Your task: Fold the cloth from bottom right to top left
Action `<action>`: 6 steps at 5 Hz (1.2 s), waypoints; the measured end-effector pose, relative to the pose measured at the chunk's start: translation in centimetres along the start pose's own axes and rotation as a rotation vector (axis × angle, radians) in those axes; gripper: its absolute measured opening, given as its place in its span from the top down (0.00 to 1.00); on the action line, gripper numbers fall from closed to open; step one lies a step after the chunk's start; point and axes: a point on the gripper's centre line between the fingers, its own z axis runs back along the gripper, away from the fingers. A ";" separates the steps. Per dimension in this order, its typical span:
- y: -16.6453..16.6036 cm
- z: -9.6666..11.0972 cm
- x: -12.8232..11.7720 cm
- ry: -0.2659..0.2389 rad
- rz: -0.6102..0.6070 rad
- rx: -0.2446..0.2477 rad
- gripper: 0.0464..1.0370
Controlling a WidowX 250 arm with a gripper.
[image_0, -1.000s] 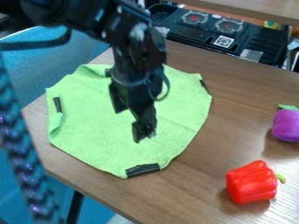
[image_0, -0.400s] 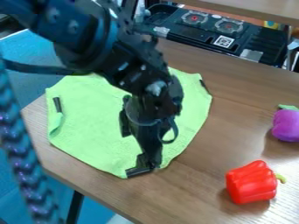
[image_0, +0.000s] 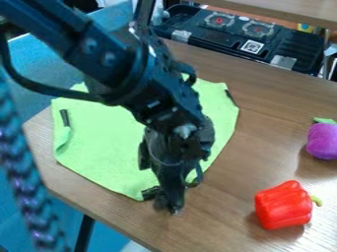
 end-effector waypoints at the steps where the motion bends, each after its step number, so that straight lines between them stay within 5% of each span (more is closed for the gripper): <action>1: -0.1 -0.7 0.2 0.023 0.007 0.007 0.04; 2: 0.2 -1.2 0.8 0.036 0.024 0.018 0.08; 4: 0.1 -1.5 0.1 0.063 0.061 -0.013 0.67; 5: -0.2 -1.1 -0.3 0.059 0.049 -0.035 0.88; 6: -0.5 0.2 -0.3 0.033 0.043 -0.039 0.97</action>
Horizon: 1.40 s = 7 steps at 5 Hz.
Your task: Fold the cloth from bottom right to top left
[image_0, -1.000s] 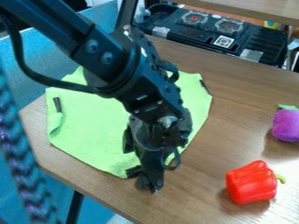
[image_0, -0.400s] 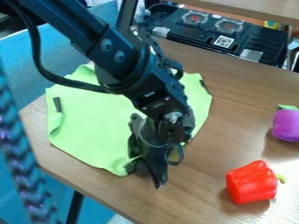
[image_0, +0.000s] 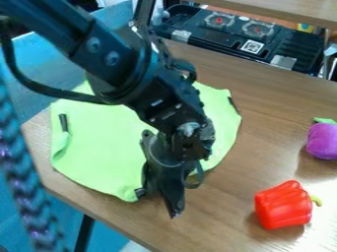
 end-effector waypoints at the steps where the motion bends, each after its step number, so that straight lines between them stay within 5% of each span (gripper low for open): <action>1: -1.0 1.0 0.1 -0.006 -0.011 -0.020 0.98; 2: -1.3 1.7 0.2 0.004 0.007 -0.053 0.98; 4: 5.5 2.7 1.7 0.036 0.126 -0.090 0.98; 5: 7.9 3.5 2.0 0.129 0.109 -0.129 0.98; 7: 13.6 2.2 2.5 0.235 0.146 -0.112 0.98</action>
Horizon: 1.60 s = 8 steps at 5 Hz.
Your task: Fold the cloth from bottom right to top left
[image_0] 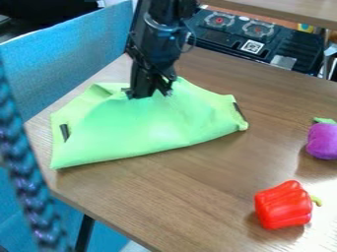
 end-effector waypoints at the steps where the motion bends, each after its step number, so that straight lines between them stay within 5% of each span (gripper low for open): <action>1: 3.0 -1.0 1.4 0.029 0.023 0.009 0.98; 2: 6.0 -2.1 2.6 0.036 0.053 -0.004 0.98; 5: 10.8 -3.8 3.9 -0.071 0.038 -0.012 0.95; 6: 11.2 -3.8 4.1 -0.088 0.025 0.000 0.79; 7: 11.4 -3.9 4.2 -0.104 0.029 0.002 0.51; 8: 11.6 -4.5 3.5 -0.094 0.046 -0.051 0.20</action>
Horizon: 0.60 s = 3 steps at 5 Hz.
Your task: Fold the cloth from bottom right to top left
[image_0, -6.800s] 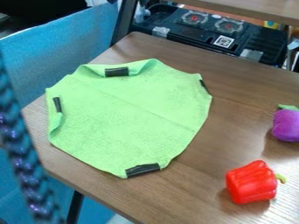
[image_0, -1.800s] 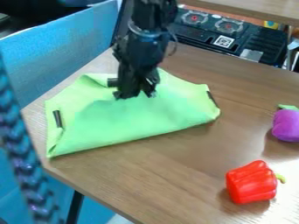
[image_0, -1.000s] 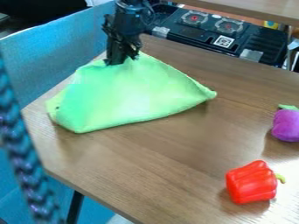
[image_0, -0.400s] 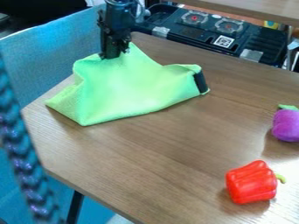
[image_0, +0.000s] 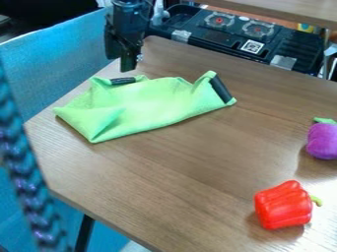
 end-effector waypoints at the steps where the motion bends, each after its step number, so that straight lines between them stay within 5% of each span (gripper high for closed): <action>1: -0.2 0.0 0.0 -0.006 0.006 -0.022 0.04; 3: -0.7 5.8 -2.7 -0.152 0.007 -0.106 0.04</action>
